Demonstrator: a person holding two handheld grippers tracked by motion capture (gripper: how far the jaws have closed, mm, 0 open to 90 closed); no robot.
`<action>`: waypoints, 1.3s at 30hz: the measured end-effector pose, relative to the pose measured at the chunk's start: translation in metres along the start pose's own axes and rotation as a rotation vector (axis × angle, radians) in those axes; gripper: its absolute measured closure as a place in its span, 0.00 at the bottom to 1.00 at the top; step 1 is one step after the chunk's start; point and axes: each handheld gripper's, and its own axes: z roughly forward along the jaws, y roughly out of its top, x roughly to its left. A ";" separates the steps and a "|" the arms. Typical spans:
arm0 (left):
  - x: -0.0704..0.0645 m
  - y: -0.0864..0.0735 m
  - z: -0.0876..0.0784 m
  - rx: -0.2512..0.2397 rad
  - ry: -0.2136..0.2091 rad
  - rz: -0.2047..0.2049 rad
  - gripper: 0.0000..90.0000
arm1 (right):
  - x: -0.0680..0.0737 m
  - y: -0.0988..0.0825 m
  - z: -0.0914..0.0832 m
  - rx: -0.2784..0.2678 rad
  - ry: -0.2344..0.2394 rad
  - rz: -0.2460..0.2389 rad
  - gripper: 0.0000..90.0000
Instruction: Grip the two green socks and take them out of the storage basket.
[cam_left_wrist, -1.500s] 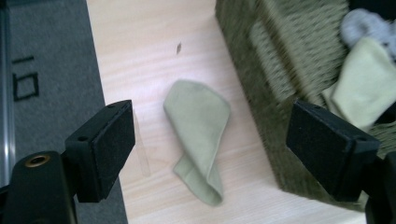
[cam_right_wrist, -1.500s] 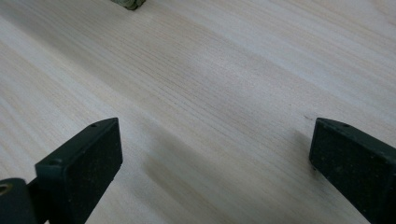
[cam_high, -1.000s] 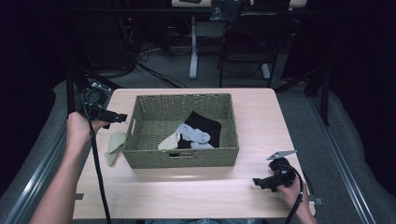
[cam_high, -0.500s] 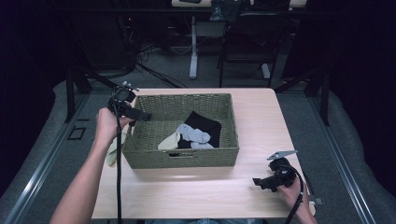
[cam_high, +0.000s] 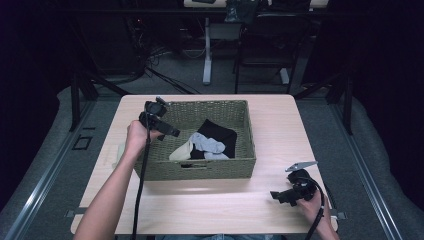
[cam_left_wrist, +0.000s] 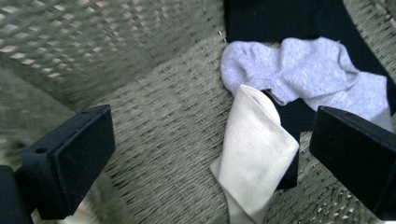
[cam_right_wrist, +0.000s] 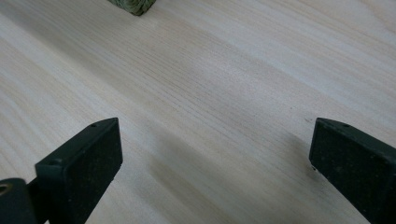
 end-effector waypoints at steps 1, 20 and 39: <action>-0.001 0.000 0.005 0.015 -0.004 0.005 0.00 | 0.000 0.000 0.000 0.000 -0.002 0.001 0.02; -0.022 0.008 0.061 0.152 -0.083 0.045 0.06 | 0.000 -0.001 0.000 0.012 -0.001 -0.007 0.02; -0.029 0.008 0.085 0.279 -0.112 0.075 0.63 | 0.000 0.000 0.000 0.013 -0.001 -0.011 0.02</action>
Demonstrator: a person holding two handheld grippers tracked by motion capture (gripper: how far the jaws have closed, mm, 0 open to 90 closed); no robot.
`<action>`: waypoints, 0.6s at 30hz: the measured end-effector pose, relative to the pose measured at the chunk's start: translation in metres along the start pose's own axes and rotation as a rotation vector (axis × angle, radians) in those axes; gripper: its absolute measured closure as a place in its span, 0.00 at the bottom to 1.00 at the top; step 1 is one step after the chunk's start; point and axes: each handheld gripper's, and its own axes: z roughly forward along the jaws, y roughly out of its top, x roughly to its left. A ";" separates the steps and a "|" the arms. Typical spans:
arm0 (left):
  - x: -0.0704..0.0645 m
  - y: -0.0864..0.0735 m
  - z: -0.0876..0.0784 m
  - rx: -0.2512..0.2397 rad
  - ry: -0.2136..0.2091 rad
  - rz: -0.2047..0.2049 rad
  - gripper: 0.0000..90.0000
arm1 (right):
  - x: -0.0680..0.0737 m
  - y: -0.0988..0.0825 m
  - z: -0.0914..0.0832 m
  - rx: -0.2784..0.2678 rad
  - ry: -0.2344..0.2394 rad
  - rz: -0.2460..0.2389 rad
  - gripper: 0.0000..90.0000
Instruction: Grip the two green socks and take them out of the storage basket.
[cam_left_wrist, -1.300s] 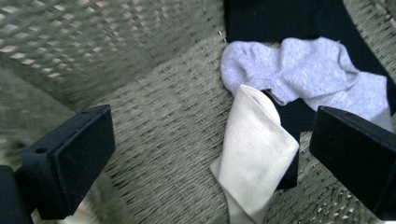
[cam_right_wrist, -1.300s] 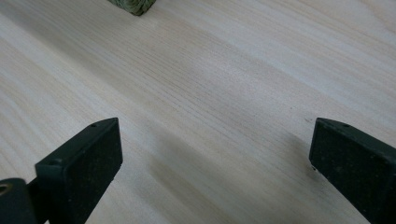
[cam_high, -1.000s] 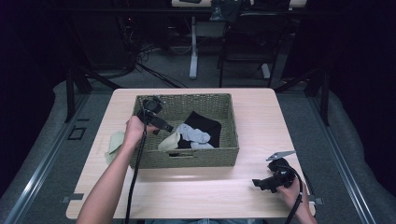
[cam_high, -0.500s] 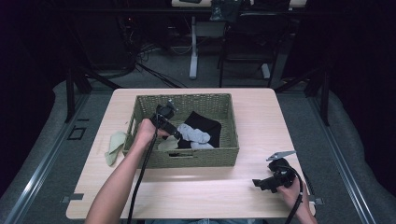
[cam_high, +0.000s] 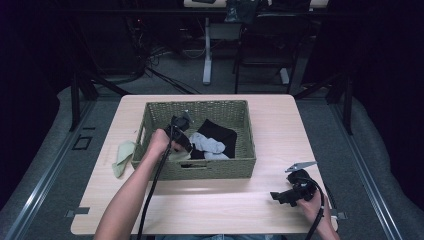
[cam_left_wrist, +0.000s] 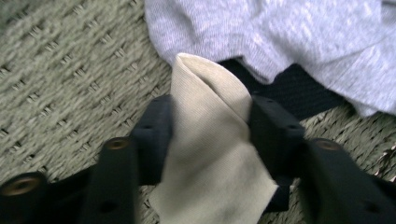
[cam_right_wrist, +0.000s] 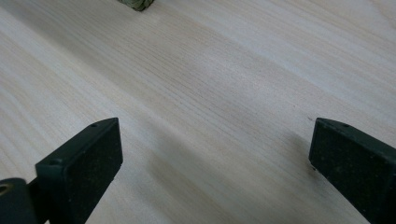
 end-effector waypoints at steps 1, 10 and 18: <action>0.000 0.000 0.000 0.002 0.000 0.000 0.68 | 0.000 0.000 0.000 0.000 0.000 0.000 0.02; 0.004 -0.008 -0.016 -0.059 0.028 -0.002 0.95 | 0.000 0.000 0.000 -0.008 -0.008 0.000 0.02; 0.003 -0.019 -0.037 -0.115 0.062 0.023 0.96 | -0.002 0.001 0.000 -0.001 0.002 -0.002 0.02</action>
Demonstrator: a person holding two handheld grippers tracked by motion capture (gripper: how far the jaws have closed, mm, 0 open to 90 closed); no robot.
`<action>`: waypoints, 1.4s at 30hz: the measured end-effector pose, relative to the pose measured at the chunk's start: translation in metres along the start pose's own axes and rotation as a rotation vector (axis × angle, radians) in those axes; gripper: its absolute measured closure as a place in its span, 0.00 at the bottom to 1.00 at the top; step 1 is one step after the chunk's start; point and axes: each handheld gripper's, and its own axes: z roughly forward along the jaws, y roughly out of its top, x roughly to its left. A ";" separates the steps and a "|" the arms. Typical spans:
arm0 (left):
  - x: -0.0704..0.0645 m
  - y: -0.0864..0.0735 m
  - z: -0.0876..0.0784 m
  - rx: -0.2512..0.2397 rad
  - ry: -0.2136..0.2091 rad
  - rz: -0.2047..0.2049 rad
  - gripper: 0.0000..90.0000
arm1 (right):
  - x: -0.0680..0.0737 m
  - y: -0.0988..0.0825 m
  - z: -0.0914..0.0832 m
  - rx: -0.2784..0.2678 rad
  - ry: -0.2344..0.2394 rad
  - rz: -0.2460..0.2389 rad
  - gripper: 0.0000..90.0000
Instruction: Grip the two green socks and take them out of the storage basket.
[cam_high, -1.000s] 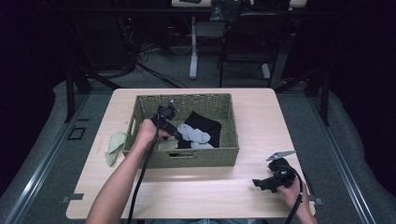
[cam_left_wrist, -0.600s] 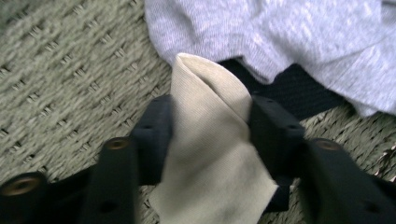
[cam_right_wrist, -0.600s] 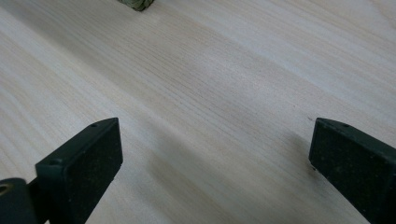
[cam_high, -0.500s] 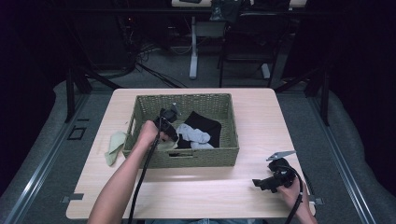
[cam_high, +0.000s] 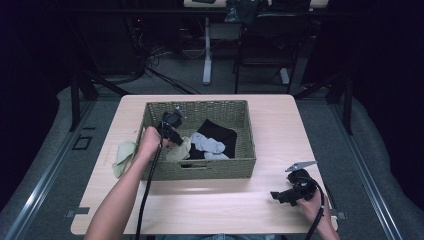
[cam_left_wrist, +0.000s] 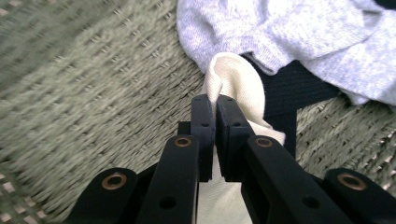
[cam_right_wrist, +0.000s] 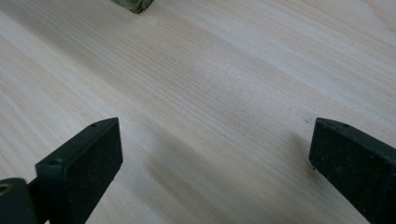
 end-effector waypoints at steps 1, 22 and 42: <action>0.000 -0.001 -0.004 -0.008 0.001 0.004 0.96 | 0.000 0.000 0.000 0.001 0.002 0.001 0.02; -0.009 -0.002 -0.082 -0.137 0.076 0.050 0.96 | 0.003 0.001 -0.001 -0.012 0.009 -0.003 0.02; -0.016 0.008 -0.161 -0.247 0.156 0.080 0.96 | 0.004 0.001 0.001 -0.007 0.004 -0.004 0.02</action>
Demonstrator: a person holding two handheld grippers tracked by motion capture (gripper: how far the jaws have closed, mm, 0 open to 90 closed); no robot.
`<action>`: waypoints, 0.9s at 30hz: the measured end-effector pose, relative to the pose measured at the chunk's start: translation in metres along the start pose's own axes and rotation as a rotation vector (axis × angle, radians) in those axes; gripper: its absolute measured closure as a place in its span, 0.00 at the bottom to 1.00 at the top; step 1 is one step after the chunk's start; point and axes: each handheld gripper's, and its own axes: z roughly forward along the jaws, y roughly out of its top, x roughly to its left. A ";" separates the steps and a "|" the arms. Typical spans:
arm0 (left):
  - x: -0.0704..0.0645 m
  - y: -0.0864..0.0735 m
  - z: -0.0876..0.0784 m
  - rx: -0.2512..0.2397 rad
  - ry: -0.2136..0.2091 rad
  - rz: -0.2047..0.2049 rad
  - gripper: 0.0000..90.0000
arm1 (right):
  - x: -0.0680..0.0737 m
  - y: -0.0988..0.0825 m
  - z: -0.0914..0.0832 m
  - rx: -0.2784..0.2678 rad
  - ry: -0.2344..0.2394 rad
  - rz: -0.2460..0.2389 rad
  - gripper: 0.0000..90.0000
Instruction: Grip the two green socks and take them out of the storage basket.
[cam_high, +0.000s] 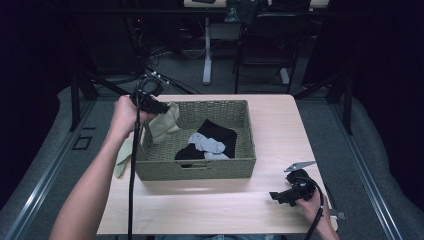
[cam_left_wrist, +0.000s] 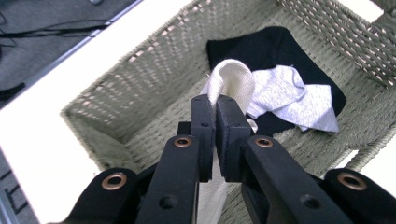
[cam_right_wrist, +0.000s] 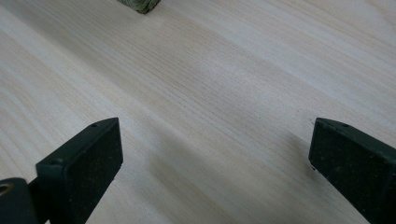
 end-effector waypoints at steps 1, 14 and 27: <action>0.001 0.000 -0.002 -0.005 0.003 -0.004 0.96 | 0.000 0.000 0.000 0.000 -0.001 -0.001 0.02; 0.022 -0.012 -0.042 -0.049 0.067 -0.044 0.96 | 0.000 0.000 0.000 0.000 -0.001 -0.001 0.02; 0.052 -0.052 -0.071 -0.072 0.128 -0.133 0.96 | 0.000 0.000 0.001 0.006 -0.004 0.002 0.02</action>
